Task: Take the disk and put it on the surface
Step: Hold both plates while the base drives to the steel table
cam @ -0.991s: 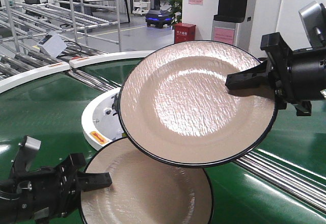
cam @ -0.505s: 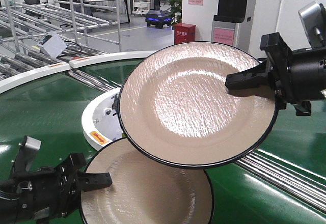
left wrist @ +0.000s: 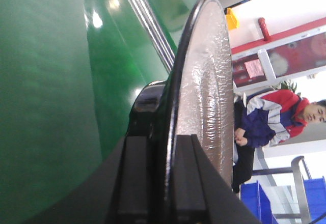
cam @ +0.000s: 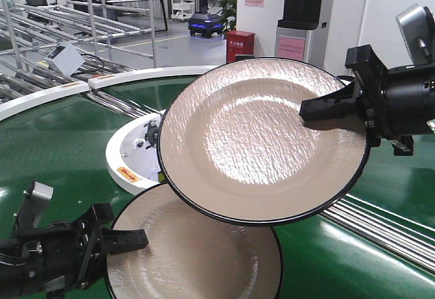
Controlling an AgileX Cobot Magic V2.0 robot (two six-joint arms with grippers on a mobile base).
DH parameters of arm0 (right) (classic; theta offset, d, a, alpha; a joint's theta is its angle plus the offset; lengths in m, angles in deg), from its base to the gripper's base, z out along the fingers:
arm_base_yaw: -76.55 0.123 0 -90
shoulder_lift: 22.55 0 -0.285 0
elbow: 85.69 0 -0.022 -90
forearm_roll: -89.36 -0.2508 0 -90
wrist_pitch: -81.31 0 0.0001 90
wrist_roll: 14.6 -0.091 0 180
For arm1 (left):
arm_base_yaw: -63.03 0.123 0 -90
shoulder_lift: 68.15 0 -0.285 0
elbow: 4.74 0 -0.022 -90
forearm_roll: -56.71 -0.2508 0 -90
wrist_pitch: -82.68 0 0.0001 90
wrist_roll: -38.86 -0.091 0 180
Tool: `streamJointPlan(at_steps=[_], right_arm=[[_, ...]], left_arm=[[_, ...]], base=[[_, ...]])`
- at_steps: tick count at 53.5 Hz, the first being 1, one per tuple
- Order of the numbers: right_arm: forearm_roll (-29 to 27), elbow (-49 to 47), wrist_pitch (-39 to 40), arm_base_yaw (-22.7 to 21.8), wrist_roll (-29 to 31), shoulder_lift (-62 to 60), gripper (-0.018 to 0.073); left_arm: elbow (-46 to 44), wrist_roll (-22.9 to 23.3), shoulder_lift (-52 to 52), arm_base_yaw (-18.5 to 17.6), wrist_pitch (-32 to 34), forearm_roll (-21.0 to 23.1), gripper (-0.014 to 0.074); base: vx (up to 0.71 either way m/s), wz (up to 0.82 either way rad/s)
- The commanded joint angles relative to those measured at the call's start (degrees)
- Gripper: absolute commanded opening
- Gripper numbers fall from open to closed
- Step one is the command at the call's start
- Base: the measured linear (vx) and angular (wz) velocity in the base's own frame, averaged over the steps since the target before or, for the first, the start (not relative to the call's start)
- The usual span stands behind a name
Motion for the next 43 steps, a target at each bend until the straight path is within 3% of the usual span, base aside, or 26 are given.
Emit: streamJointPlan(at_steps=[1, 43], right_arm=[[-6.6, -2.1, 3.2, -0.1, -0.4, -2.3, -0.0008], [-6.6, -2.1, 3.2, -0.1, -0.4, -2.3, -0.0008]], left_arm=[[-1.8, 0.9, -2.2, -0.3, -3.2, 8.1, 0.0], [-1.8, 0.9, -2.2, -0.3, -3.3, 8.1, 0.0001]], base=[[-0.21, -0.08], [-0.27, -0.12]])
